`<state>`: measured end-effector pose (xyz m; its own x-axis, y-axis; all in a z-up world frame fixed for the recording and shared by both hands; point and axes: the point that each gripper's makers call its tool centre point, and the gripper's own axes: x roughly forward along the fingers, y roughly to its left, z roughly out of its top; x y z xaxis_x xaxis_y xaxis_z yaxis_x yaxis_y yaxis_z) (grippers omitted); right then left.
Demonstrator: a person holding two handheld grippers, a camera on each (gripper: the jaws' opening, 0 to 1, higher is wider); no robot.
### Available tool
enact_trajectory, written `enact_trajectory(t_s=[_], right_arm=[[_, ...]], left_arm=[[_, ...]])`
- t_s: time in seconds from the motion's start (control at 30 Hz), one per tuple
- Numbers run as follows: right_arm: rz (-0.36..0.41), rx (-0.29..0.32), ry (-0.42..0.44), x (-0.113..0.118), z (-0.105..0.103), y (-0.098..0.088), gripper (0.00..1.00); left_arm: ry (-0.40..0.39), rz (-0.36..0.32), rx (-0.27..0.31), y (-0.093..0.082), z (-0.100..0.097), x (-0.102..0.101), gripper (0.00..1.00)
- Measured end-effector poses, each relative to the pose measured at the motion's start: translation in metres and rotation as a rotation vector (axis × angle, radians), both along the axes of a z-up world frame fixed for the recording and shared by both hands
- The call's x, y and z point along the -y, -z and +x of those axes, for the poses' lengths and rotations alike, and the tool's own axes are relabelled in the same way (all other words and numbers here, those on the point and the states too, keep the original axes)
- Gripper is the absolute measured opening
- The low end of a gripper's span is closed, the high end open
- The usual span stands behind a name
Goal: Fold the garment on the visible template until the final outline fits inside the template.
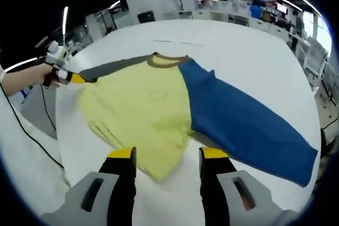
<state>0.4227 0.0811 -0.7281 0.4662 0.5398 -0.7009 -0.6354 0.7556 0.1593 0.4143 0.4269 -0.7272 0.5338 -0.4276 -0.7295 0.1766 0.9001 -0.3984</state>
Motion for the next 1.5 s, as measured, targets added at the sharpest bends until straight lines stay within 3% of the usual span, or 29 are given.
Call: enact_trajectory(t_s=[0.23,0.53,0.63,0.87,1.1,1.2,1.5], right_arm=[[0.009,0.031,-0.014,-0.004,-0.012,-0.013,0.64],[0.014,0.07,-0.019,-0.003,-0.03,-0.031,0.72],[0.03,0.115,-0.028,-0.003,-0.036,-0.042,0.76],[0.053,0.128,-0.007,0.007,-0.049,-0.056,0.84],[0.049,0.108,0.025,0.017,-0.063,-0.056,0.86],[0.054,0.101,0.034,0.019,-0.07,-0.056,0.87],[0.064,0.093,0.031,0.02,-0.086,-0.066,0.93]], left_arm=[[0.004,-0.012,0.035,-0.013,-0.011,0.001,0.41],[0.017,-0.034,0.085,-0.03,-0.028,0.002,0.53],[0.012,-0.045,0.098,-0.033,-0.034,0.001,0.58],[0.013,-0.056,0.124,-0.04,-0.045,0.002,0.66],[0.042,-0.061,0.14,-0.048,-0.057,0.01,0.72],[0.07,-0.029,0.141,-0.053,-0.06,0.012,0.74],[0.098,-0.006,0.2,-0.088,-0.065,0.014,0.82]])
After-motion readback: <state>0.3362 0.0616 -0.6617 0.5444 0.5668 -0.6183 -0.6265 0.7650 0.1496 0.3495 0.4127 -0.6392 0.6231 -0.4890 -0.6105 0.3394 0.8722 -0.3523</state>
